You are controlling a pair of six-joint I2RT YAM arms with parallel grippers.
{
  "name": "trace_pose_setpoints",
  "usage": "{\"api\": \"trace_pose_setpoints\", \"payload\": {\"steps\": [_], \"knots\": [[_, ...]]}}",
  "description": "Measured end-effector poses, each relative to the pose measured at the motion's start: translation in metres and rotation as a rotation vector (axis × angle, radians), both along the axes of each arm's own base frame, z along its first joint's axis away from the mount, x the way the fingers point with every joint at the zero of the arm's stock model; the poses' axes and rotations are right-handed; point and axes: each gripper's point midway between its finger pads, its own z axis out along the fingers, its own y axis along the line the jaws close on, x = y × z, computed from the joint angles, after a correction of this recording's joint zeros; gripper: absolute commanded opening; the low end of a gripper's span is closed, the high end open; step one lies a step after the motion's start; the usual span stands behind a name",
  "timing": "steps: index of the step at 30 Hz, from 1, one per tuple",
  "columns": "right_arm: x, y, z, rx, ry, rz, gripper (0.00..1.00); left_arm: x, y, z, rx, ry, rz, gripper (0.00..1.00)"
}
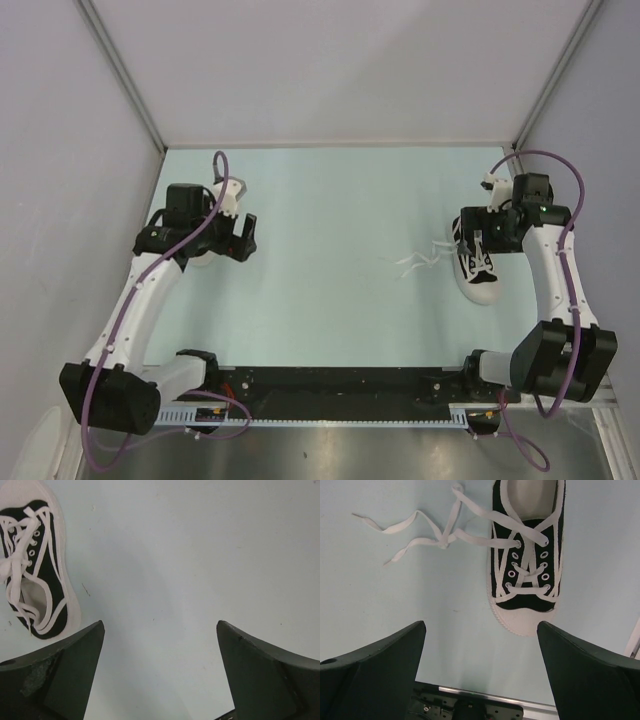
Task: Tie the shoes
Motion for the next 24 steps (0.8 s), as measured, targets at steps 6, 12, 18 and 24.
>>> {"api": "trace_pose_setpoints", "payload": {"steps": [6, 12, 18, 24], "knots": [[0.011, -0.009, -0.007, -0.027, 0.044, -0.014, 1.00, 0.015, -0.027, 0.026, -0.021, -0.089, -0.092, 0.99], [0.043, 0.000, 0.007, -0.059, -0.010, 0.019, 0.98, 0.011, -0.061, 0.035, -0.064, -0.113, -0.208, 0.99], [0.085, 0.027, 0.000, -0.077, -0.032, 0.090, 0.73, 0.006, -0.067, 0.034, -0.084, -0.098, -0.237, 1.00], [0.107, 0.023, -0.030, -0.112, 0.027, 0.053, 0.55, 0.002, -0.069, 0.032, -0.096, -0.086, -0.254, 1.00]]}}
